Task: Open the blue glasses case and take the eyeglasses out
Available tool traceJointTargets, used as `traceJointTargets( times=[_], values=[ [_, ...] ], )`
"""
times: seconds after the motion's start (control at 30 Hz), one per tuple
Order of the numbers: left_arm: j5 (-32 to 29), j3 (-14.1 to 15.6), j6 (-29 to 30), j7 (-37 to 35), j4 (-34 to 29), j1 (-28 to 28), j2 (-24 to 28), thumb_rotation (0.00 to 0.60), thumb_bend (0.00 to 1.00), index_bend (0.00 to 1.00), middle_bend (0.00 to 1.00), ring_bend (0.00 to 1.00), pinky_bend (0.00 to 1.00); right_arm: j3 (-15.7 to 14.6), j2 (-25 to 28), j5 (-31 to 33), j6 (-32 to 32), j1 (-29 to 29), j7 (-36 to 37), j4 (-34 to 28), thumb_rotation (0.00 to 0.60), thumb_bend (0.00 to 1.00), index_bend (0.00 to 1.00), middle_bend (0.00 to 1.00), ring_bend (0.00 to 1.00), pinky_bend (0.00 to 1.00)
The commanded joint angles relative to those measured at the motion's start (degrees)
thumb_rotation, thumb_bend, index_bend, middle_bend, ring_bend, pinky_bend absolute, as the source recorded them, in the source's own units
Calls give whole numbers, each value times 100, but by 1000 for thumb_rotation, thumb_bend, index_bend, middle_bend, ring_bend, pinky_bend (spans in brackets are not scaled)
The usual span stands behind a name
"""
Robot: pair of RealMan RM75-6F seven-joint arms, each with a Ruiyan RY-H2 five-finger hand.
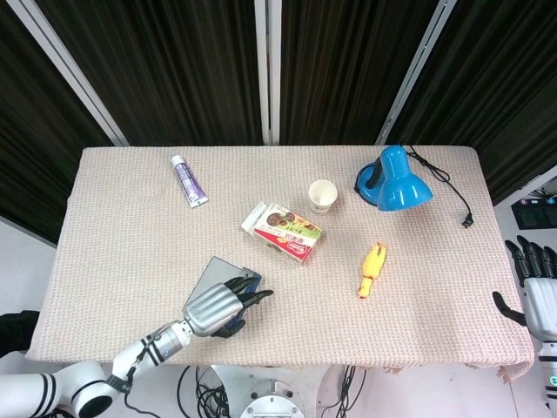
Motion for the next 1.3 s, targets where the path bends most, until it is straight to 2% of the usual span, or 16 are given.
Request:
traceJointTargets(
  times=[0.03,0.17,0.37,0.5,0.7,0.83,0.93,1.1,1.3],
  values=[
    [-129,-98,-216,154,163,-171,-263,600,472,42,262,19,152,8,3,19,-7,2,2,3,600,240,0,0,0,0],
    [-306,-136,-415,320,284,-290,-504,600,466,42,262,18,144,12,14,43,-17,-3,20,14,600,240,0,0,0,0],
    [-616,-363,-440,788,791,-419,-887,600,468,42,261,18,132,4,21,42,-6,-21,68,32,600,240,0,0,0,0],
    [-786,-398,-419,1194,956,-448,-938,600,469,42,266,18,121,17,35,63,1,-29,100,47,600,240,0,0,0,0],
    [-963,-423,-342,1382,1104,-446,-945,600,482,53,287,18,84,9,29,58,-46,-6,74,34,600,240,0,0,0,0],
    [-1420,-502,-462,1525,1073,-448,-886,600,475,59,300,18,83,8,18,64,-54,-2,47,19,600,240,0,0,0,0],
    [-2006,-614,-692,1588,905,-497,-744,600,473,65,305,18,74,5,14,60,-48,-2,21,8,600,240,0,0,0,0],
    [-2736,-649,-854,1887,678,-612,-486,600,564,73,306,18,69,-5,1,65,-76,8,-14,0,600,240,0,0,0,0],
    [-3232,-599,-775,2199,553,-720,-320,600,619,78,321,18,68,-13,-31,54,-97,27,-73,-11,600,240,0,0,0,0]
  ],
)
